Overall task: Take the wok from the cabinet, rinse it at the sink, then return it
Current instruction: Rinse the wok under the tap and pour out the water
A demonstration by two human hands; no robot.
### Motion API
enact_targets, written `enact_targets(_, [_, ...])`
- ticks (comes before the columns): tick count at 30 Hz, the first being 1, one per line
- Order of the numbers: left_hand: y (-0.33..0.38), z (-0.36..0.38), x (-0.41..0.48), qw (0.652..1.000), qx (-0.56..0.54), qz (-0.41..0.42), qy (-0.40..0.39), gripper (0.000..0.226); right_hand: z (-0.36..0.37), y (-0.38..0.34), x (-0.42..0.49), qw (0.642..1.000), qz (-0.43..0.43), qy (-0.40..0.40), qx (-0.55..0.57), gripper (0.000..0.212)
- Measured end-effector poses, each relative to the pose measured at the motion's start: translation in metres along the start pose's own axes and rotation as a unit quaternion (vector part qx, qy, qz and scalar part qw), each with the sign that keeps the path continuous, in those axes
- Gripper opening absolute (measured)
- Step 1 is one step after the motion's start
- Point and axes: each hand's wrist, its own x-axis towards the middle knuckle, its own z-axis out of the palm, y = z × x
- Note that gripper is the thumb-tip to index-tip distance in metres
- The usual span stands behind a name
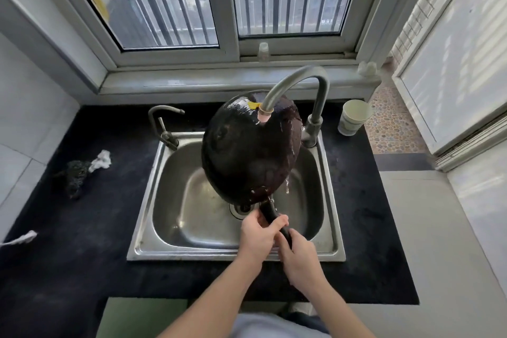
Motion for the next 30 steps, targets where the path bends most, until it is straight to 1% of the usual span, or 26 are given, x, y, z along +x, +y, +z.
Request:
enact_targets(2, [0.005,0.004,0.006,1.000,-0.001,0.002,0.010,0.021,-0.005,-0.004,0.008,1.000,-0.003,-0.006,0.003,0.022])
enact_targets(5, [0.012,0.007,0.010,1.000,-0.015,0.003,0.024,0.014,-0.009,-0.008,0.018,1.000,-0.011,-0.018,0.003,0.026])
enact_targets(9, [0.015,0.004,0.015,0.998,-0.035,0.002,0.045,0.011,-0.009,-0.013,0.025,0.999,-0.024,-0.027,-0.005,0.025])
enact_targets(15, [0.012,-0.014,0.010,0.997,-0.049,-0.005,0.062,0.006,0.003,-0.022,0.020,0.997,-0.049,-0.048,-0.045,0.025])
enact_targets(18, [0.005,-0.025,0.005,0.996,-0.059,-0.017,0.057,0.007,0.012,-0.022,0.012,0.996,-0.051,-0.048,-0.059,0.027])
enact_targets(26, [-0.010,-0.040,-0.015,0.999,-0.030,-0.042,0.011,0.013,0.036,-0.008,-0.020,1.000,-0.012,-0.021,-0.020,0.021])
enact_targets(30, [-0.014,-0.037,-0.022,0.999,-0.007,-0.037,-0.016,0.015,0.038,0.005,-0.030,1.000,0.015,0.023,0.010,0.018])
